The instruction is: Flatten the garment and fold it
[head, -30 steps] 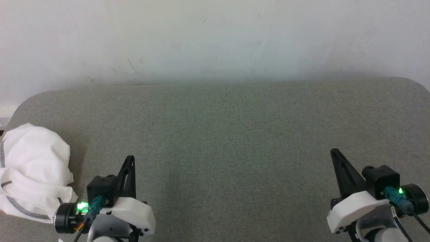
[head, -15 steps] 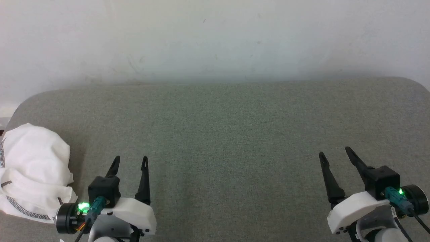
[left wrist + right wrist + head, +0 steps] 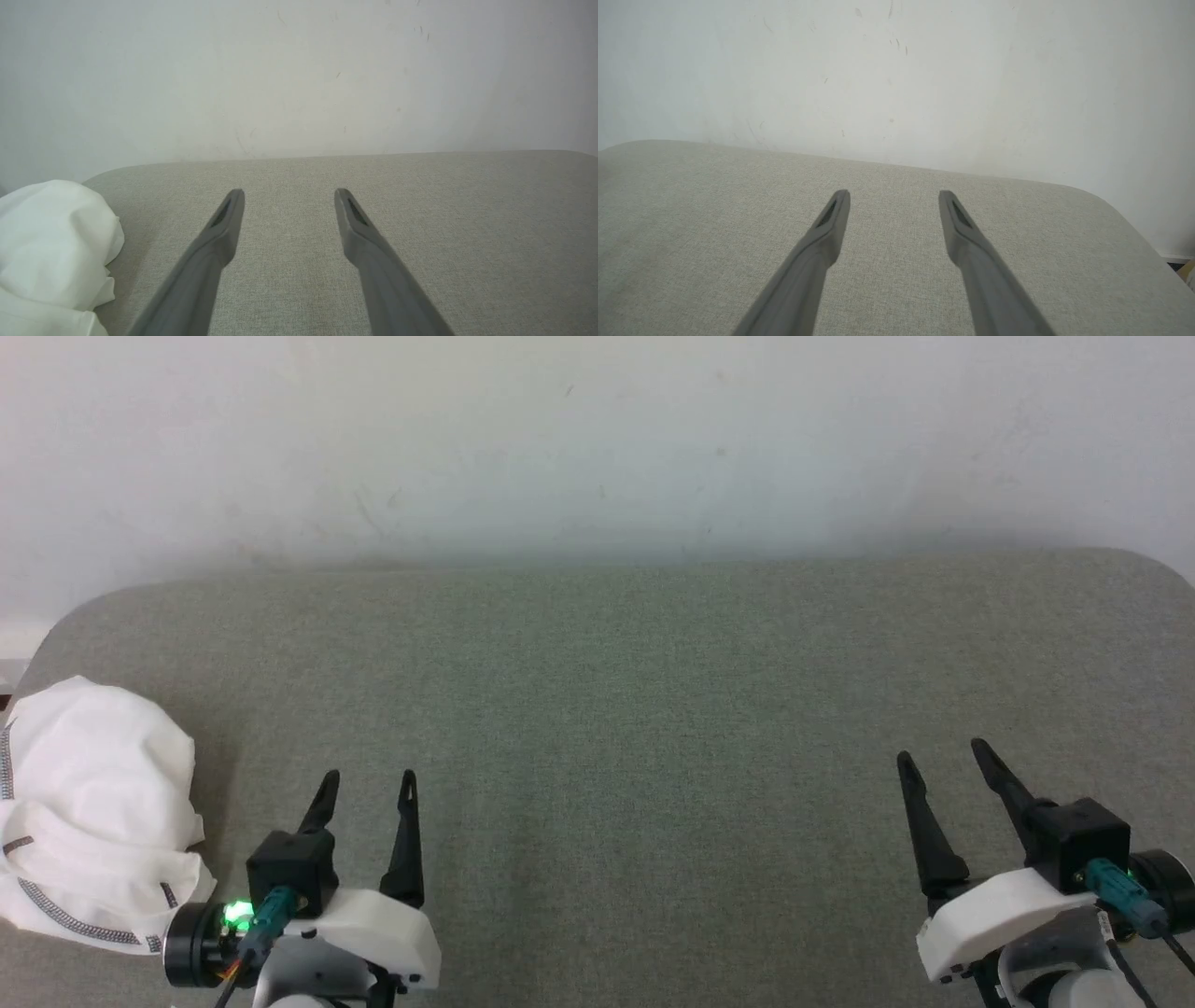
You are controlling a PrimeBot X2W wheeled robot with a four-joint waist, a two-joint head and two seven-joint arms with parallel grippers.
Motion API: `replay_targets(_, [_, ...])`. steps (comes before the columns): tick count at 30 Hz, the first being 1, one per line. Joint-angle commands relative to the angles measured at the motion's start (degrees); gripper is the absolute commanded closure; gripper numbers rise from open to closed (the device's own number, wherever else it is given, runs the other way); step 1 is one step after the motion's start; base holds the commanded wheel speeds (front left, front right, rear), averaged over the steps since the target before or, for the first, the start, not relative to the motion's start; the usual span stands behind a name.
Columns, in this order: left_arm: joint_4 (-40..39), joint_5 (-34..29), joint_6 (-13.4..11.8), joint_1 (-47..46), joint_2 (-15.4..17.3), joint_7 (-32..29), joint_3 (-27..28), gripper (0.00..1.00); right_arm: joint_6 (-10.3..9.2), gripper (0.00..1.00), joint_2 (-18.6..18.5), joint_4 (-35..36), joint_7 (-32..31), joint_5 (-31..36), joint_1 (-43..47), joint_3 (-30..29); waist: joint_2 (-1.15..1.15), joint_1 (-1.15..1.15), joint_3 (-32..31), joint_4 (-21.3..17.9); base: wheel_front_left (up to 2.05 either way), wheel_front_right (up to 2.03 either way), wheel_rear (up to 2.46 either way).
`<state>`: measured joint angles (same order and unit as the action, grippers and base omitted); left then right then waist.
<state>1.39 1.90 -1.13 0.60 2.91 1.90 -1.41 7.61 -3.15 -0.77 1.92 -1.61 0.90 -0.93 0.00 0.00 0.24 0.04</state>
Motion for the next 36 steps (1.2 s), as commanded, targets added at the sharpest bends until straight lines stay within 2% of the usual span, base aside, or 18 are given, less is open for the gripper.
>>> replay_targets(1, [0.3,0.3,-0.4,-0.1,0.0,0.6,-0.3,0.00,-0.02,0.00,0.1,-0.1,0.6,-0.4,-0.5,-0.2,0.00,0.00,0.0,0.1,0.00,0.00,0.00])
replay_targets(17, [0.9,1.6,-1.2,0.2,0.0,2.5,-0.9,0.00,-0.04,0.00,0.1,-0.6,2.5,-1.8,-0.4,0.8,0.00,0.00,-0.1,2.9,0.00,0.00,0.00])
replay_targets(36, [1.5,2.5,-1.7,1.2,0.0,4.8,-1.1,0.00,-0.05,0.00,0.1,-1.3,4.8,-1.6,0.0,2.0,0.00,0.00,-1.0,9.9,0.00,0.00,0.00])
